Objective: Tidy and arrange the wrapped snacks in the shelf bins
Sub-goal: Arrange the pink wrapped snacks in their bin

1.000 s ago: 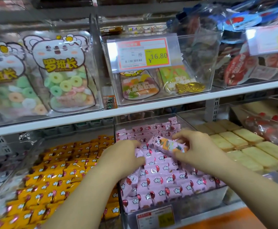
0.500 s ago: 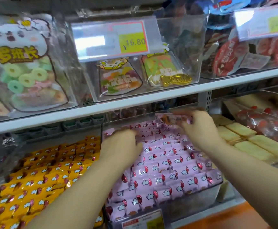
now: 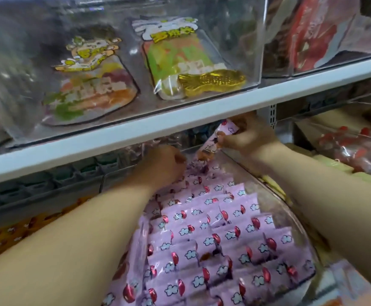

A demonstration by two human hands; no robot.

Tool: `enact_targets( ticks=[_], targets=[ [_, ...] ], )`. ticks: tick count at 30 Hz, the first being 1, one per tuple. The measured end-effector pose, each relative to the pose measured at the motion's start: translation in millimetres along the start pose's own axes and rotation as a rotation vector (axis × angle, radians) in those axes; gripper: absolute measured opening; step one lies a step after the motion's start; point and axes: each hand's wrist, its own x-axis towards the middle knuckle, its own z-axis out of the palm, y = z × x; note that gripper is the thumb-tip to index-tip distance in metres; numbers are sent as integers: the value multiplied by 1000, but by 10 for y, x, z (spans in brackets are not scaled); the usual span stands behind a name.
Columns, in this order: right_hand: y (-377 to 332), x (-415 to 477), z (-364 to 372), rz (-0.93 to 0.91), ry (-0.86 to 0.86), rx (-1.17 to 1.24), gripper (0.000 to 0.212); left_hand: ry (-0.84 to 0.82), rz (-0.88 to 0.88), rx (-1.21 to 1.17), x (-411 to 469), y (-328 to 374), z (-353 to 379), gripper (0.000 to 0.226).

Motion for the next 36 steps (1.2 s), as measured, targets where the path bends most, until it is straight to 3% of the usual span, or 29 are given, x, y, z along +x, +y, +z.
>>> enact_targets(
  ticks=[9, 11, 14, 18, 26, 31, 36],
  targets=[
    [110, 197, 40, -48, -166, 144, 39, -66, -20, 43, 111, -160, 182, 12],
    [92, 242, 43, -67, -220, 103, 23, -68, -17, 0, 103, -198, 166, 11],
    [27, 264, 78, -100, -285, 17, 41, -50, -9, -14, 94, -251, 155, 11],
    [15, 246, 160, -158, -309, -110, 32, -41, 7, -27, 72, -259, 162, 11],
    [-54, 256, 205, -198, -361, -189, 44, -63, 13, 25, 68, -222, 163, 16],
    [-103, 197, 270, -270, -407, -335, 37, -87, -6, 65, 89, -214, 153, 19],
    [48, 90, 333, -149, -533, -492, 42, -50, 6, 0, 62, -235, 158, 23]
  ],
)
